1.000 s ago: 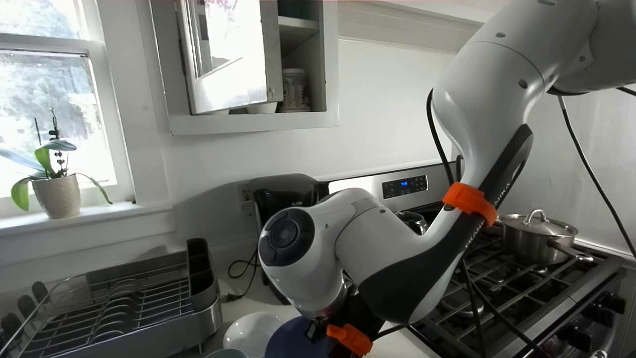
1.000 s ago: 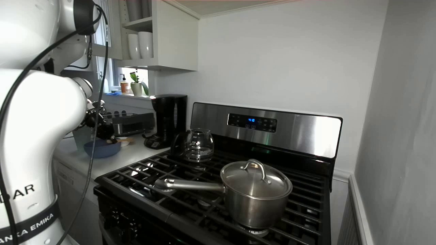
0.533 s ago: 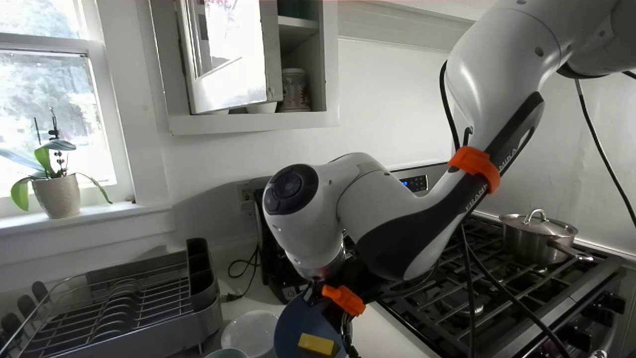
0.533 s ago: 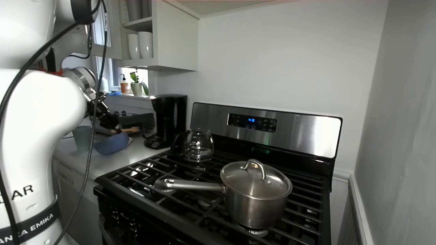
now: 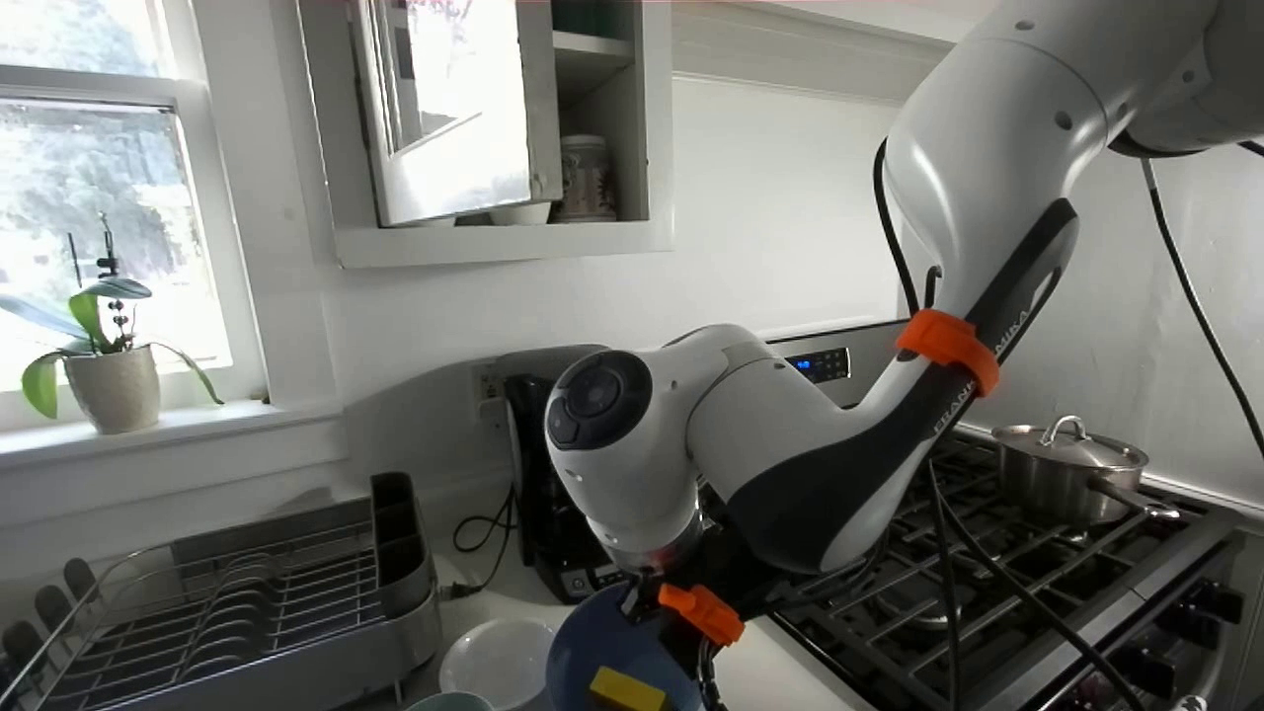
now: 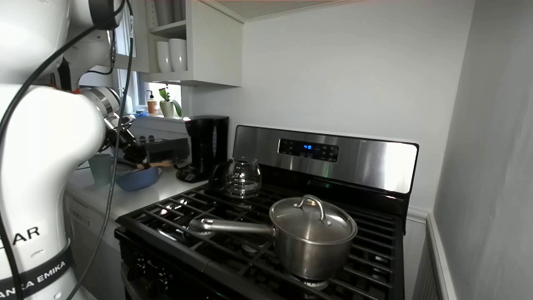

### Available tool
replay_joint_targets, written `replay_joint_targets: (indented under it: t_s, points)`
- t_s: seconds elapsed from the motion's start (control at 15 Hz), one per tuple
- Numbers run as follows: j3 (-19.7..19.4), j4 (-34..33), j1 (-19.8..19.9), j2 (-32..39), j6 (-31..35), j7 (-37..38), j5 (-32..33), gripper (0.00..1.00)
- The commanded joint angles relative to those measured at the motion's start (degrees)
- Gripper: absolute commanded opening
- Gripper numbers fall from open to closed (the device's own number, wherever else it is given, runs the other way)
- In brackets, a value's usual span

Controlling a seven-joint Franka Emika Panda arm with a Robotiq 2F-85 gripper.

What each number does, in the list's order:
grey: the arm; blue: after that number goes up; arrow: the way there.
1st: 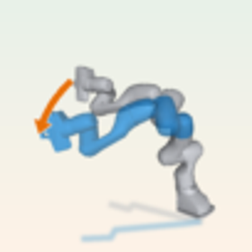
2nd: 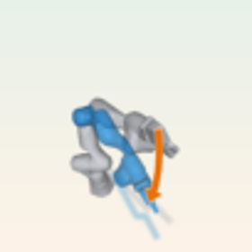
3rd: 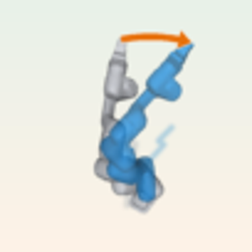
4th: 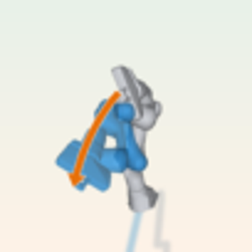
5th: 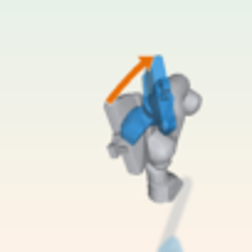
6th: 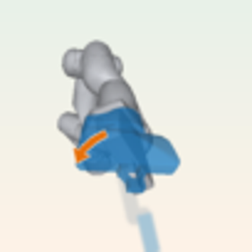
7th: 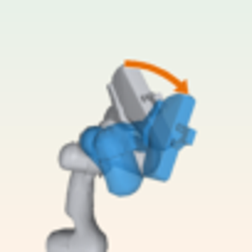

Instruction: Pick up the wooden fork and mix the contents of the kettle, put the wooden fork back on the blue bowl

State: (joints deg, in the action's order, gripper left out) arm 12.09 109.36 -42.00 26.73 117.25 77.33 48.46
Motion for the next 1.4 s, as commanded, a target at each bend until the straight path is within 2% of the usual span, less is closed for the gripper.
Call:
replay_joint_targets:
  t_s: [0.0,0.8,1.13,1.33]
  points:
    - [0.78,2.09,0.41,0.21,2.86,2.4,0.39,0.01]
    - [0.18,3.05,-0.38,2.3,3.75,3.3,1.54,0.01]
    - [-0.01,2.77,-1.57,1.69,2.17,4.27,4.26,0.01]
    - [-0.25,2.42,-3.22,1.66,-1.44,4.73,8.49,0.01]
